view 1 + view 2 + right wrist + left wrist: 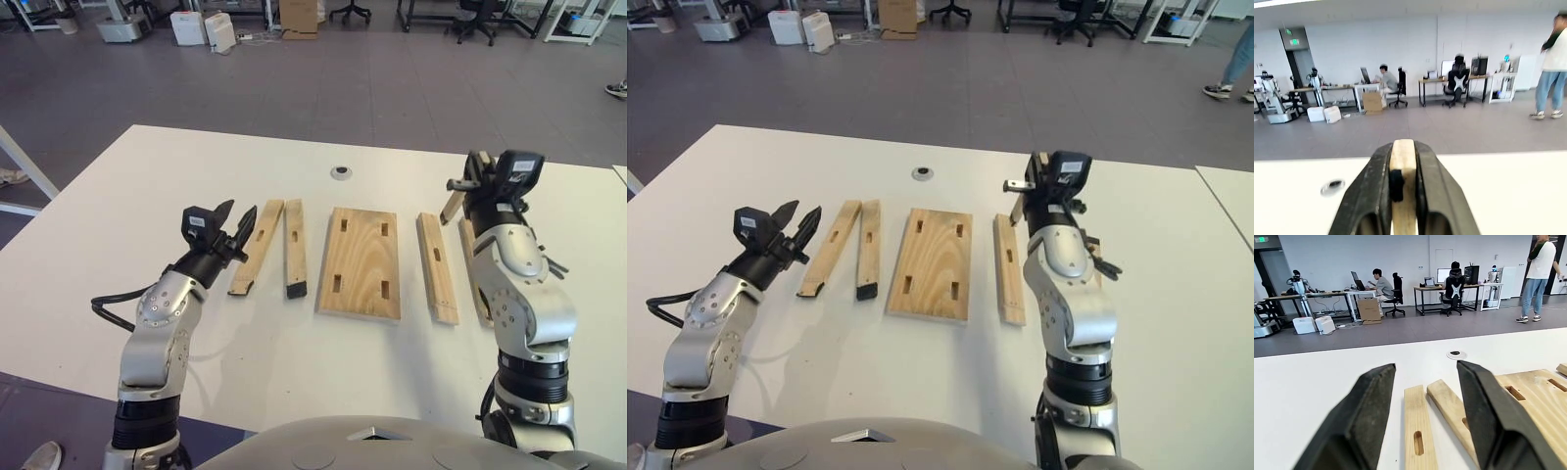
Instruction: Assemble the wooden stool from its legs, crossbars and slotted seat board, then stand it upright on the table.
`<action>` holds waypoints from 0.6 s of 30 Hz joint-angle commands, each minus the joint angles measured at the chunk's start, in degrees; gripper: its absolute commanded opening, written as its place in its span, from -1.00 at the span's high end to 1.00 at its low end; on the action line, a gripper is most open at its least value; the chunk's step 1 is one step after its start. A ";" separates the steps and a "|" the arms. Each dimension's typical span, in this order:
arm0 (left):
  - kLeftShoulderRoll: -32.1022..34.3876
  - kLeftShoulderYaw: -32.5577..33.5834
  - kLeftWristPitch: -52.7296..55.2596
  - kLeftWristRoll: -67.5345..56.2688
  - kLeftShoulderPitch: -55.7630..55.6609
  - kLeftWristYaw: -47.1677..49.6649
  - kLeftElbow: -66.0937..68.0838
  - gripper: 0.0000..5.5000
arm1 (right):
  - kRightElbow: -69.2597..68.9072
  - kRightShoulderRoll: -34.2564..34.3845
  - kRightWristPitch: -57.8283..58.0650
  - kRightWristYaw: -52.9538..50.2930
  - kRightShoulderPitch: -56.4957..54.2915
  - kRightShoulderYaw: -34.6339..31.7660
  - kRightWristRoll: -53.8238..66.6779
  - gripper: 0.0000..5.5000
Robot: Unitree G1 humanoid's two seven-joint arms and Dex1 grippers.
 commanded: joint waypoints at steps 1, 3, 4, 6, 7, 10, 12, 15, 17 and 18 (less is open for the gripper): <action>-0.20 -0.15 -0.37 0.55 0.31 0.55 -0.76 0.17 | 1.62 1.13 -1.64 1.70 3.52 -0.26 -2.01 0.85; -0.21 -0.14 -0.45 0.62 0.22 0.62 -0.66 0.17 | 1.68 1.91 -2.34 2.23 4.44 0.17 -2.88 0.85; -0.22 -0.12 -0.51 0.64 0.22 0.66 -0.62 0.17 | 1.96 2.24 -2.70 2.65 4.69 0.31 -3.18 0.85; -0.24 -0.20 -0.68 0.70 0.13 0.72 -0.45 0.17 | 2.69 2.64 -3.38 3.74 4.49 0.71 -3.71 0.85; -0.24 -0.28 -0.78 0.72 0.05 0.73 -0.34 0.17 | 3.04 2.75 -3.66 4.19 4.24 0.95 -3.96 0.85; -0.10 -0.27 -0.87 0.72 -0.13 0.73 -0.27 0.17 | 5.14 3.40 -4.99 5.06 3.70 1.04 -4.93 0.85; 0.00 -0.27 -1.09 0.73 -0.03 0.67 0.10 0.17 | 6.86 3.90 -6.45 5.40 3.20 0.69 -5.65 0.85; 0.12 -0.10 -1.23 0.65 0.28 0.59 0.23 0.17 | 9.28 4.10 -8.46 5.72 2.52 0.16 -6.61 0.85; 0.27 -0.02 -1.16 0.51 0.00 0.43 0.36 0.17 | 9.90 4.09 -9.52 6.00 2.71 -0.25 -7.27 0.85; 0.33 0.02 -1.11 0.43 -0.16 0.35 0.45 0.17 | 10.19 4.37 -9.83 6.06 2.82 -0.55 -7.40 0.85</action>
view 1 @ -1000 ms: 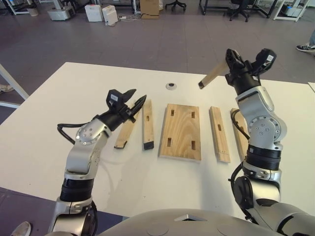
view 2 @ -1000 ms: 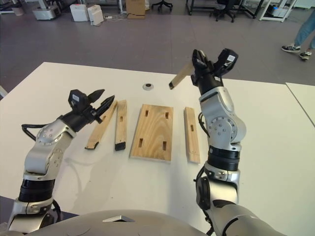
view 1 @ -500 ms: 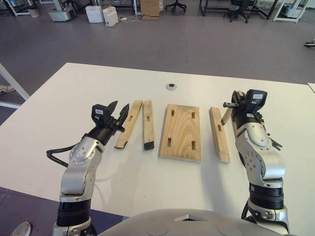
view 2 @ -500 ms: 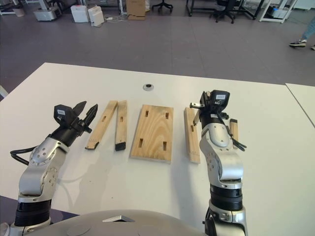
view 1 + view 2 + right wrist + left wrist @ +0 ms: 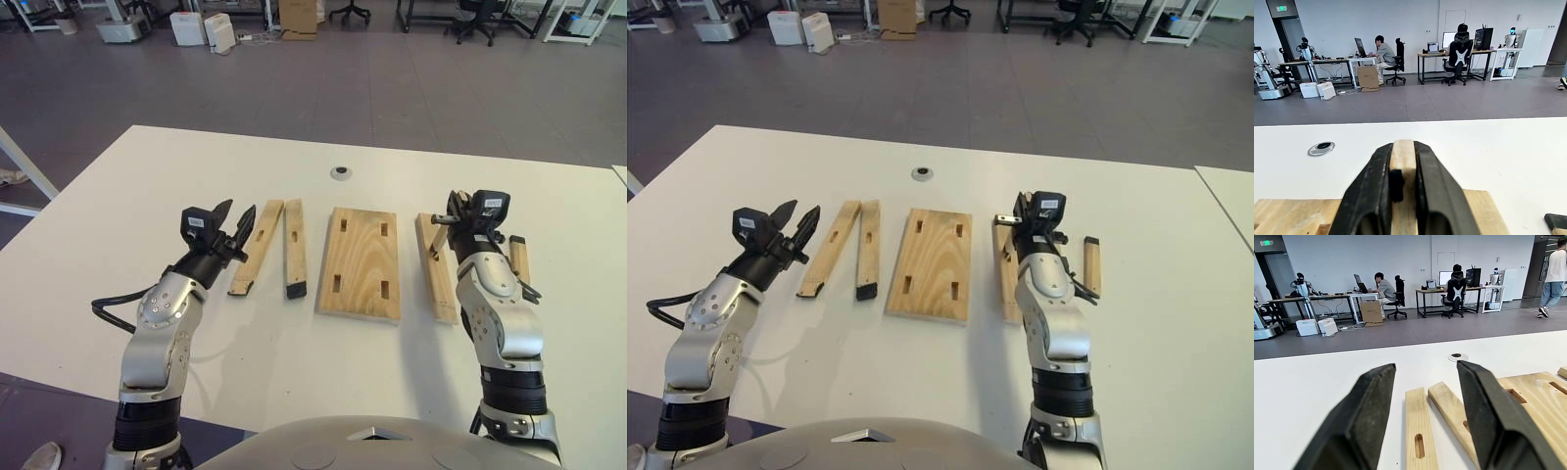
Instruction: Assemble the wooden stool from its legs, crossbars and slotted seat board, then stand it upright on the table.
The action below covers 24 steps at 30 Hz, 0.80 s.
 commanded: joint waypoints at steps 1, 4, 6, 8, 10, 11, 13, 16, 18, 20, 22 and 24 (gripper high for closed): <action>0.38 0.07 -0.17 0.37 -0.33 -0.27 0.62 0.17 | 1.44 0.84 -1.25 0.32 -0.31 -1.30 -0.58 0.85; 0.50 0.27 -0.40 0.47 0.13 -0.39 1.13 0.17 | 1.98 1.26 -1.64 0.68 0.89 -1.60 -0.96 0.85; 0.62 0.52 -0.47 0.43 0.40 -0.48 1.17 0.17 | 1.50 1.76 -1.37 1.11 1.88 -1.38 -0.83 0.85; 0.72 0.65 -0.53 0.43 0.45 -0.54 1.22 0.17 | 0.33 2.61 -0.99 1.31 2.89 -0.55 -0.77 0.85; 0.77 0.71 -0.58 0.47 0.44 -0.58 1.26 0.17 | -0.64 3.27 -0.61 1.40 4.08 0.18 -1.03 0.85; 0.77 0.74 -0.59 0.50 0.45 -0.58 1.26 0.17 | -1.02 3.43 -0.45 1.45 4.70 0.41 -1.19 0.85; 0.77 0.93 -0.61 0.51 0.65 -0.61 1.12 0.17 | -1.74 3.43 -0.22 1.53 5.54 0.66 -1.63 0.85; 0.75 1.14 -0.64 0.55 0.89 -0.56 0.94 0.17 | -3.04 3.08 -0.98 1.77 6.12 0.35 -2.40 0.85; 0.62 1.21 -0.72 0.64 0.93 -0.41 0.86 0.17 | -3.97 2.82 -1.28 2.28 6.52 -0.18 -2.28 0.85; 0.24 1.20 -0.75 0.79 1.35 0.05 0.31 0.17 | -4.70 2.34 -1.54 3.51 6.49 -0.64 -1.59 0.85; -0.29 1.03 -0.94 1.01 2.13 0.58 -0.36 0.17 | -5.33 1.67 -1.87 5.40 6.55 -1.10 -0.74 0.85; -0.79 0.85 -1.13 1.24 2.87 1.16 -0.98 0.17 | -5.49 0.96 -2.05 7.32 6.35 -1.46 -0.01 0.85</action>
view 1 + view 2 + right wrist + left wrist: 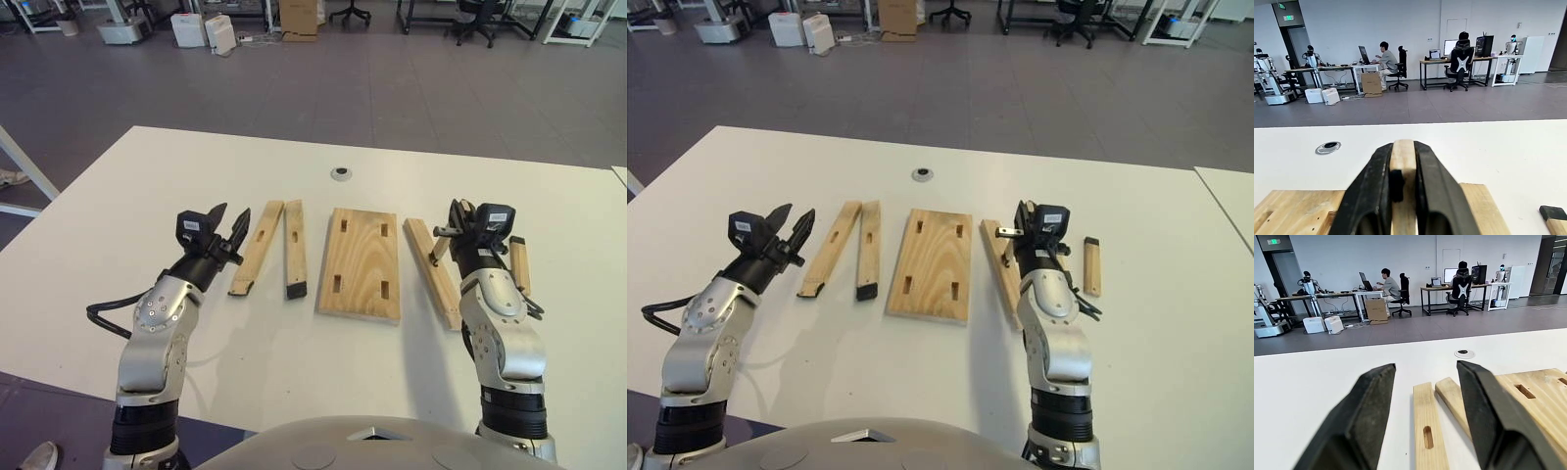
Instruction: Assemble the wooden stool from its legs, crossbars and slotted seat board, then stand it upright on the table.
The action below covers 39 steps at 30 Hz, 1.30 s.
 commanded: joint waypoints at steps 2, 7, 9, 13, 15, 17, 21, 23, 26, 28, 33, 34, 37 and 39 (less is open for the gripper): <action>-1.19 -0.33 -0.86 0.88 1.73 1.29 -1.67 0.17 | -0.80 -1.89 0.53 4.10 -0.17 -0.82 1.96 0.85; -2.16 -0.40 -0.84 1.25 3.08 2.50 -3.36 0.17 | -0.39 -3.16 0.78 6.46 -0.67 -1.81 2.80 0.85; -2.27 -0.45 -0.78 1.28 3.34 2.69 -3.68 0.17 | -0.05 -3.16 1.11 6.56 -0.22 -2.08 2.94 0.85; -2.52 -0.58 -0.59 1.33 3.48 3.18 -3.97 0.17 | 0.94 -3.19 1.75 7.54 0.58 -2.64 3.68 0.85; -2.51 -0.55 -0.45 1.29 3.41 3.33 -4.16 0.17 | 0.68 -3.17 1.61 8.16 0.35 -2.94 4.58 0.85; -2.70 -0.73 -0.45 1.35 3.52 3.45 -4.19 0.17 | 0.07 -2.48 2.31 8.57 0.42 -3.46 6.22 0.85; -2.93 -0.95 -0.51 1.49 3.62 3.54 -4.10 0.17 | 0.19 -2.85 2.34 8.97 0.60 -3.30 6.70 0.85; -3.08 -0.97 -0.73 1.60 3.77 3.48 -3.48 0.17 | 5.47 -5.81 3.68 11.06 -0.66 -3.52 5.90 0.85; -2.92 -0.97 -0.94 1.55 3.53 3.10 -2.81 0.17 | 11.65 -9.57 2.69 14.40 -1.27 -2.88 4.33 0.85; -2.88 -1.04 -1.12 1.57 3.41 2.89 -2.57 0.17 | 15.53 -11.46 0.62 17.04 -1.42 -2.55 3.90 0.85; -3.03 -1.16 -1.75 1.62 3.63 2.69 -2.38 0.17 | 18.95 -9.19 -9.16 20.57 3.24 -5.06 7.11 0.85; -2.93 -0.91 -1.84 1.45 3.72 2.57 -2.41 0.17 | 18.32 -7.53 -11.13 20.47 5.48 -5.06 7.75 0.85; -2.34 -0.32 -1.72 1.03 3.10 2.07 -2.49 0.17 | 16.06 -3.11 -14.13 18.85 10.17 -3.97 8.81 0.85; -2.01 -0.06 -1.50 0.88 2.20 1.85 -2.30 0.17 | 15.64 -2.14 -13.54 17.87 11.06 -2.49 8.02 0.85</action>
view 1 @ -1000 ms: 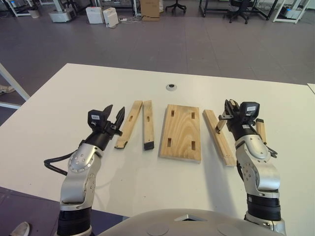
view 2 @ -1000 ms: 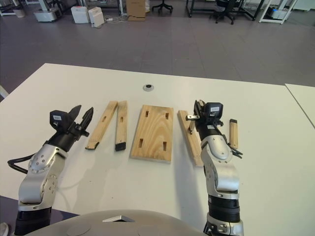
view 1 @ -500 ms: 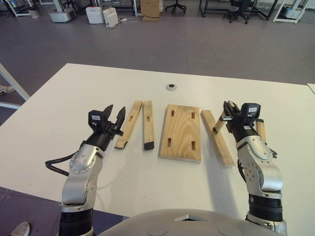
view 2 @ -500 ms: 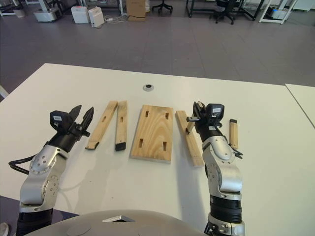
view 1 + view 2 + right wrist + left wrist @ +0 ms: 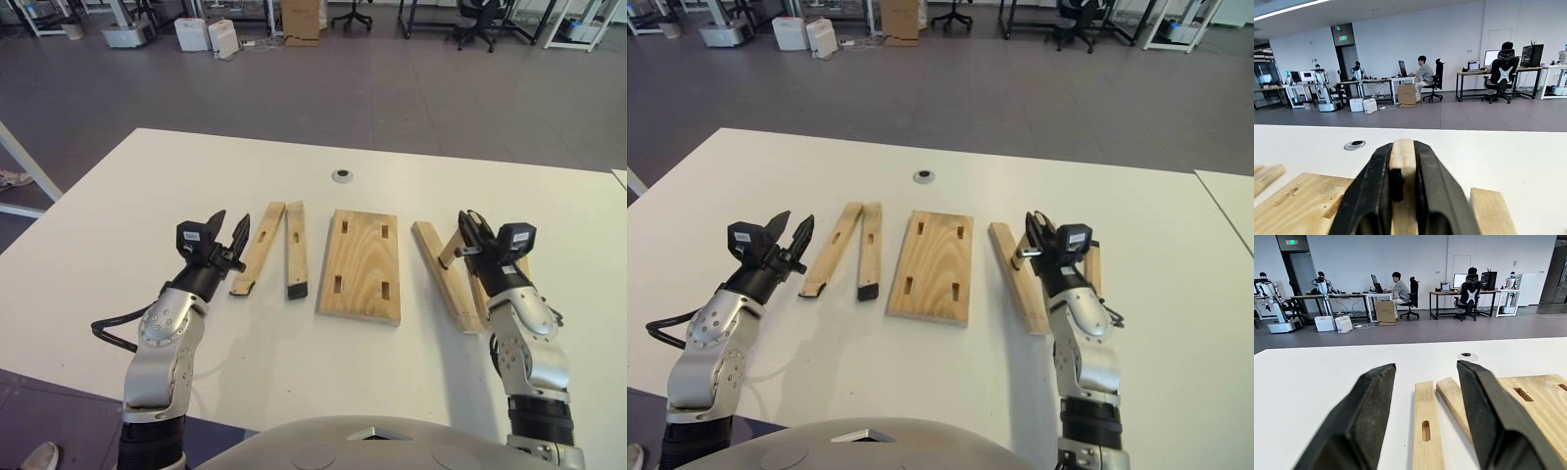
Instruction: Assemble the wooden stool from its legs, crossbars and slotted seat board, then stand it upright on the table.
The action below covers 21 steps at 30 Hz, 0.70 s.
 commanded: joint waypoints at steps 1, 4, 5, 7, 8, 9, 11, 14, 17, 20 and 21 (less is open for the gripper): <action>1.05 0.64 0.16 -0.08 -1.44 -0.48 0.53 0.17 | 2.59 2.75 4.97 -1.87 5.80 3.62 -1.51 0.85; 1.27 0.70 0.38 -0.14 -2.02 -0.65 0.69 0.17 | 2.49 2.56 6.60 -3.57 5.82 4.72 -3.06 0.85; 1.27 0.67 0.38 -0.11 -2.07 -0.71 0.75 0.17 | 2.53 2.45 6.82 -4.08 5.89 5.02 -3.41 0.85; 1.15 0.54 0.29 0.01 -2.11 -0.70 0.87 0.17 | 2.63 2.32 6.86 -4.94 5.83 5.37 -3.90 0.85; 1.10 0.51 0.21 0.04 -2.06 -0.69 0.89 0.17 | 2.74 2.22 6.77 -5.31 5.72 5.53 -4.10 0.85; 1.06 0.47 0.14 0.07 -1.96 -0.72 0.90 0.17 | 2.90 2.15 6.62 -5.58 5.65 5.54 -4.25 0.85; 1.10 0.55 0.10 0.00 -1.85 -0.82 0.85 0.17 | 3.09 2.09 6.36 -6.05 5.61 5.53 -4.46 0.85; 1.02 0.54 0.22 -0.14 -1.80 -0.86 0.63 0.17 | 2.88 1.98 6.66 -6.46 5.90 5.52 -4.42 0.85; 0.63 0.14 -0.04 0.08 -1.39 -0.71 0.49 0.17 | 2.53 1.53 6.32 -6.12 5.95 5.62 -4.40 0.71; 0.32 -0.18 -0.59 0.22 -1.25 -0.69 0.85 0.17 | 1.50 0.94 6.54 -5.29 5.42 6.03 -4.55 0.49; 0.18 -0.26 -0.81 0.31 -1.17 -0.54 0.94 0.17 | 0.79 0.38 7.12 -4.88 5.21 6.15 -4.71 0.46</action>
